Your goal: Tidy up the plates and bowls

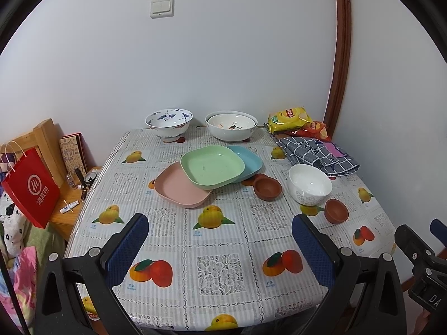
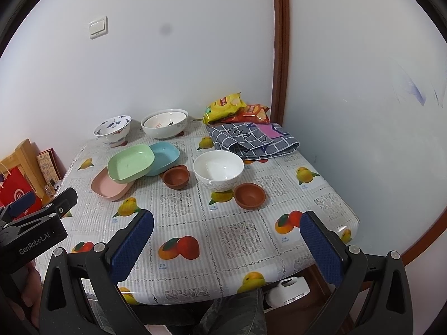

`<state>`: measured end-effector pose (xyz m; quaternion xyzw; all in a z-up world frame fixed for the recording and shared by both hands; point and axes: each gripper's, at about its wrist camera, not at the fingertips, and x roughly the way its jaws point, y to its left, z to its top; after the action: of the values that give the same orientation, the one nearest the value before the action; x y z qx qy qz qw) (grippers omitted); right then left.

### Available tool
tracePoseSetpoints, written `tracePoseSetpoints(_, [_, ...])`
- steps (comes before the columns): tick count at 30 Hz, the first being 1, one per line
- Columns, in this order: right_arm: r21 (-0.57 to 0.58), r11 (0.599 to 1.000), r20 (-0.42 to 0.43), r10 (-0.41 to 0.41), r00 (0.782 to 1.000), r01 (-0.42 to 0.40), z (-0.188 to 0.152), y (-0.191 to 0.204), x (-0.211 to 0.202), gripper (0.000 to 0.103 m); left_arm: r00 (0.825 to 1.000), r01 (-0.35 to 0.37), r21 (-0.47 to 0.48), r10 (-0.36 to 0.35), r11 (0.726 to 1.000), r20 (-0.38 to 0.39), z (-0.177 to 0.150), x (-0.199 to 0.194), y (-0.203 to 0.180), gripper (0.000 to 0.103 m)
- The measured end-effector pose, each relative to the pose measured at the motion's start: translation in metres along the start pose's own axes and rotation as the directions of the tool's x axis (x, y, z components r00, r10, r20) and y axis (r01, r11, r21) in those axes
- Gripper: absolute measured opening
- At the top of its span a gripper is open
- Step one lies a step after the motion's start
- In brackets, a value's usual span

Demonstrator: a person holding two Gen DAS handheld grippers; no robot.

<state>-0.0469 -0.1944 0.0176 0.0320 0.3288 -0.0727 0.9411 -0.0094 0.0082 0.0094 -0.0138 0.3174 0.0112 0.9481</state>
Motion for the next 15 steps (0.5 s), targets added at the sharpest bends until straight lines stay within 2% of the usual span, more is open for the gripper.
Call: tracePoseSetpoints(15, [-0.002,1.000,0.006,0.000,1.000,0.000,0.0006,0.0010,-0.0013,0.103,1.000,0.006,-0.002,-0.006,1.000,0.004,0.0011,-0.0033,-0.0011,0.103])
